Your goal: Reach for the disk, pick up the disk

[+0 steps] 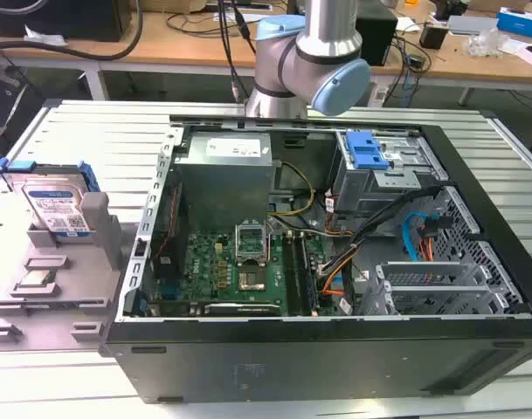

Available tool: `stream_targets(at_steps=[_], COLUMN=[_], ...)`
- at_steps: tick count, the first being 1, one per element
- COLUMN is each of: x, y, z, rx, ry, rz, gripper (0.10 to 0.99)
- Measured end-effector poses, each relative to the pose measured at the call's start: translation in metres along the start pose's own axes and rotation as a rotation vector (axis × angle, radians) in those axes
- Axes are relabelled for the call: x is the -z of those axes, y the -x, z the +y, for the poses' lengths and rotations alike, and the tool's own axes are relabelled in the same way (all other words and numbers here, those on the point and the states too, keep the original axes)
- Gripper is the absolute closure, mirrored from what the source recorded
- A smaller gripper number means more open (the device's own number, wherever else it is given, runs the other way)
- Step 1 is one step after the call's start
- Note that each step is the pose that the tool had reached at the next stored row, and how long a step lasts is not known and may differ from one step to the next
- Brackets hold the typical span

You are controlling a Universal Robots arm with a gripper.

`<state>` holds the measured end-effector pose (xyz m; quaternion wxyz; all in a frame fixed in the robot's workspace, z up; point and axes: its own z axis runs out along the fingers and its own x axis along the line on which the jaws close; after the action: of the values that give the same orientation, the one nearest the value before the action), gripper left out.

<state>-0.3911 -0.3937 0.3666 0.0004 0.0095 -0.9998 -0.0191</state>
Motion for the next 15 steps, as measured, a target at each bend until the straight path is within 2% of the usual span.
stream_targets(at_steps=[2, 3, 4, 12, 15], x=[0.0000, 0.0000, -0.0001, 0.0000, 0.0000], y=[0.0000, 0.0000, 0.0000, 0.0000, 0.0000], z=[0.0000, 0.0000, 0.0000, 0.0000, 0.0000], rx=[0.021, 0.071, 0.094, 0.202, 0.301], ry=[0.000, 0.000, 0.000, 0.000, 0.000], rz=[0.0008, 0.0028, 0.0035, 0.0077, 0.0115], gripper=[0.980, 0.980, 0.980, 0.980, 0.980])
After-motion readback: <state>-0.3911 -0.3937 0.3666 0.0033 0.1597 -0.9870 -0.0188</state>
